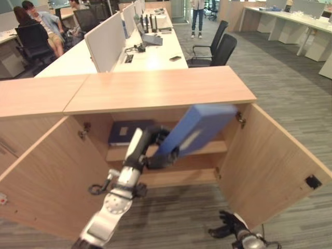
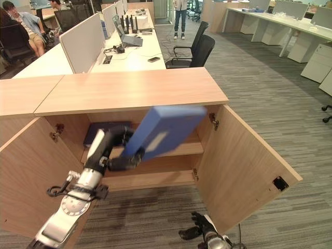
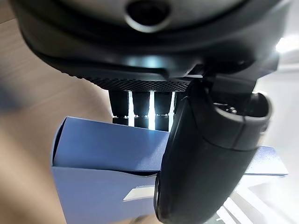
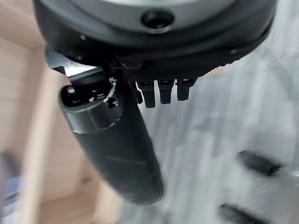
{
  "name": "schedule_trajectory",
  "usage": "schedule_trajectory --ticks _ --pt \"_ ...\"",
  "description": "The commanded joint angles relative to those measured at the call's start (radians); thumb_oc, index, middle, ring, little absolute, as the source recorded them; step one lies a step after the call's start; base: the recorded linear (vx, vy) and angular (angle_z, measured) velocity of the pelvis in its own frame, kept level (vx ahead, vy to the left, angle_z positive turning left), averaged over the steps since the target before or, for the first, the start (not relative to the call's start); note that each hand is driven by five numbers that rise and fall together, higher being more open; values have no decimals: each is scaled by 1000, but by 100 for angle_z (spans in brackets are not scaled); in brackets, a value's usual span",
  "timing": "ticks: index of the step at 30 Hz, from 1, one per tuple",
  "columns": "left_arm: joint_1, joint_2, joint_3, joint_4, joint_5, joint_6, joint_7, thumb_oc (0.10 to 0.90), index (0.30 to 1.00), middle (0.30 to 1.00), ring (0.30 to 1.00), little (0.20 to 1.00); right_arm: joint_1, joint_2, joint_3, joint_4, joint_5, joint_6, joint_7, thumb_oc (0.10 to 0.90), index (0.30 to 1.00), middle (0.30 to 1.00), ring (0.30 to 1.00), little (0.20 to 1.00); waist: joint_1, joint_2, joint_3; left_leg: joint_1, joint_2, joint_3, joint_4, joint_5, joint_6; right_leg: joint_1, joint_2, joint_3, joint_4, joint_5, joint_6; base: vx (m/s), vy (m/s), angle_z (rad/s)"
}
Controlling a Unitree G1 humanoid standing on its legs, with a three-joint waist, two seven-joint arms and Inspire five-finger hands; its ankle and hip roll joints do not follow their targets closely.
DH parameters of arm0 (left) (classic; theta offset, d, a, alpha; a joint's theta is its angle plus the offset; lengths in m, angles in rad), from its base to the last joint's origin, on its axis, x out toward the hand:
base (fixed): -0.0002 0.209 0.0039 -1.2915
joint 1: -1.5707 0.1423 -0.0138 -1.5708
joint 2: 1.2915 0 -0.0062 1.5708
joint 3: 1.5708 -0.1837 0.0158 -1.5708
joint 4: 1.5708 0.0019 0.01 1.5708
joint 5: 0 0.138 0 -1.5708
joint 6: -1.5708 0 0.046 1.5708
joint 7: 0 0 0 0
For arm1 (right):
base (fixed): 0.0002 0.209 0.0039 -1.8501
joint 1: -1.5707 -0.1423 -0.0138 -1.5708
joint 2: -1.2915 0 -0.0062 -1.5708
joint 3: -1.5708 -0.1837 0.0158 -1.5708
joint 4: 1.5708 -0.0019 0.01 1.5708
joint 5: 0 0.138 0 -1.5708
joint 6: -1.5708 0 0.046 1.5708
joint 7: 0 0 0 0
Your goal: Put the empty folder in the office cabinet
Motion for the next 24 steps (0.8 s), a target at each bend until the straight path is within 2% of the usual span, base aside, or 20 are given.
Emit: schedule_trajectory --ticks 1,3,6,11,13,15,16,17,18,20,22,24 --pt "-33 22 97 -105 -335 -116 -96 400 300 300 300 300 -15 -83 -33 -115 83 -65 53 800 900 900 900 900 -20 -50 -14 28 38 -27 -2 -99 -46 26 -71 -42 1 -64 100 5 -2 -4" --pt "33 28 106 -103 -527 -93 -155 400 300 300 300 300 6 -116 -62 -218 158 -83 91 800 900 900 900 900 -16 -49 -15 26 38 -32 -2 -95 -46 25 -71 -45 1 -62 101 7 2 4" --pt "91 30 118 -79 -549 -79 -174 400 300 300 300 300 30 -136 -110 -306 202 -100 104 800 900 900 900 900 -13 -47 -18 25 36 -36 -2 -94 -43 27 -72 -47 1 -63 101 11 7 8" --pt "139 33 137 -50 -519 -59 -178 400 300 300 300 300 48 -163 -150 -382 199 -107 106 800 900 900 900 900 -9 -44 -21 24 35 -41 -2 -94 -41 26 -73 -50 1 -65 100 1 2 2" --pt "180 29 172 -31 -432 -50 -172 400 300 300 300 300 59 -185 -191 -422 161 -108 96 800 900 900 900 900 -3 -44 -22 22 35 -47 -2 -94 -40 25 -74 -52 1 -66 100 0 0 0" --pt "207 32 252 -2 -264 -52 -157 400 300 300 300 300 63 -220 -243 -479 36 -105 67 800 900 900 900 900 6 -45 -23 18 34 -53 -2 -96 -39 24 -76 -58 1 -70 99 -5 2 3" --pt "208 31 253 -2 -263 -52 -156 400 300 300 300 300 64 -220 -243 -481 35 -104 66 800 900 900 900 900 6 -45 -23 18 34 -53 -2 -96 -38 24 -76 -59 1 -70 99 -10 1 4" --pt "196 49 285 2 -174 -63 -146 400 300 300 300 300 50 -235 -259 -505 -13 -107 48 800 900 900 900 900 10 -44 -23 18 35 -54 -2 -97 -38 24 -76 -60 1 -71 97 -6 -2 5" --pt "195 49 285 2 -173 -63 -146 400 300 300 300 300 49 -234 -259 -505 -14 -107 48 800 900 900 900 900 10 -44 -22 18 35 -54 -2 -97 -38 25 -76 -60 1 -71 97 0 0 0" --pt "169 99 322 -10 -25 -81 -141 400 300 300 300 300 22 -269 -265 -562 -93 -114 43 800 900 900 900 900 16 -45 -23 17 36 -55 -2 -98 -39 27 -76 -62 1 -73 97 0 0 0" --pt "156 111 335 -11 25 -84 -131 400 300 300 300 300 10 -284 -266 -583 -129 -113 42 800 900 900 900 900 17 -46 -23 18 36 -54 -2 -98 -40 27 -76 -62 1 -74 97 0 0 0" --pt "93 162 361 5 177 -92 -87 400 300 300 300 300 -44 -345 -254 -627 -248 -113 36 800 900 900 900 900 22 -49 -28 19 37 -54 -2 -98 -41 28 -75 -61 1 -75 96 0 0 0"
